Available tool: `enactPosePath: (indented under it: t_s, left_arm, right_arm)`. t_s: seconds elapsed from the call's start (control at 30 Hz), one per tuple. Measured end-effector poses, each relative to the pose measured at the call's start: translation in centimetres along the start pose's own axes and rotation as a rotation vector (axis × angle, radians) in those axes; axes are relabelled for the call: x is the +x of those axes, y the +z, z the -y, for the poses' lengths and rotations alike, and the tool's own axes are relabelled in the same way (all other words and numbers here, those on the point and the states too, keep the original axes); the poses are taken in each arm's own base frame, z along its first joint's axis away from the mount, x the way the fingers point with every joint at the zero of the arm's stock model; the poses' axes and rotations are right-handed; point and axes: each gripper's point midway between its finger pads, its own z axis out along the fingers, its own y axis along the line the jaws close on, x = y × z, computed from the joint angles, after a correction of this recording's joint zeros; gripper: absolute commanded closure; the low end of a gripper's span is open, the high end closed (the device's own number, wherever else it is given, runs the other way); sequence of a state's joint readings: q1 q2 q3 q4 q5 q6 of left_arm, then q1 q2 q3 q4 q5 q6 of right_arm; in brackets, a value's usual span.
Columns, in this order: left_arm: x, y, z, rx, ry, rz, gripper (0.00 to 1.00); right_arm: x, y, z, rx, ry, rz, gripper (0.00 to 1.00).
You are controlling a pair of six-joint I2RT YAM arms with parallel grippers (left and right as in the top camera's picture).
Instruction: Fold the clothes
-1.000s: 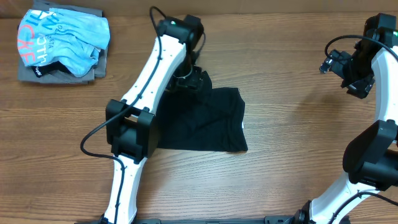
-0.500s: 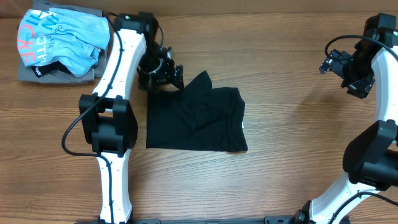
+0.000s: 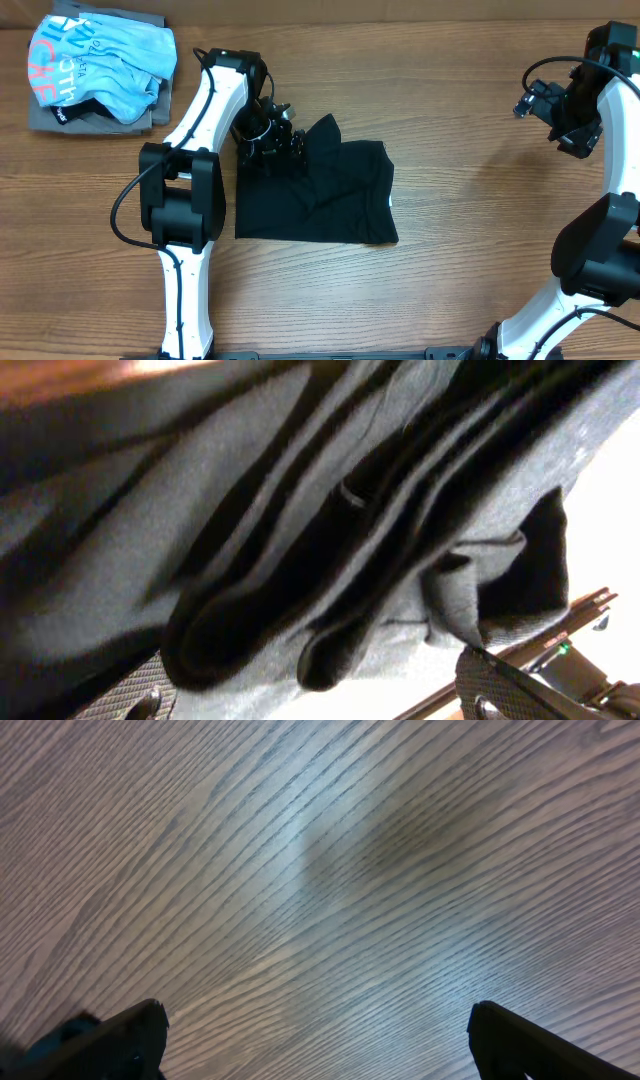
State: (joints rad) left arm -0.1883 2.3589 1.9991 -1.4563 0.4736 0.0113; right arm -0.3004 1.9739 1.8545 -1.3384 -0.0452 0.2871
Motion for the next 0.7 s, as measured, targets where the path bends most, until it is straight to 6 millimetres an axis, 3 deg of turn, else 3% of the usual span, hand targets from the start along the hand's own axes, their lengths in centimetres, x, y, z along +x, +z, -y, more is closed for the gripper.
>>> enactPosePath:
  t_s: [0.37,0.57,0.7]
  left_arm:
    - [-2.1,-0.1,0.1,0.004,0.042,0.082,0.19]
    - [-2.9,-0.1,0.1,0.004,0.05,0.112,0.33]
    - [-3.0,0.0,0.0,0.0,0.049,0.117,0.37]
  right_arm:
    - [0.0,0.0,0.0,0.0,0.0,0.0,0.0]
    - [0.0,0.0,0.0,0.0,0.0,0.0,0.0]
    - [0.0,0.0,0.0,0.0,0.0,0.001,0.0]
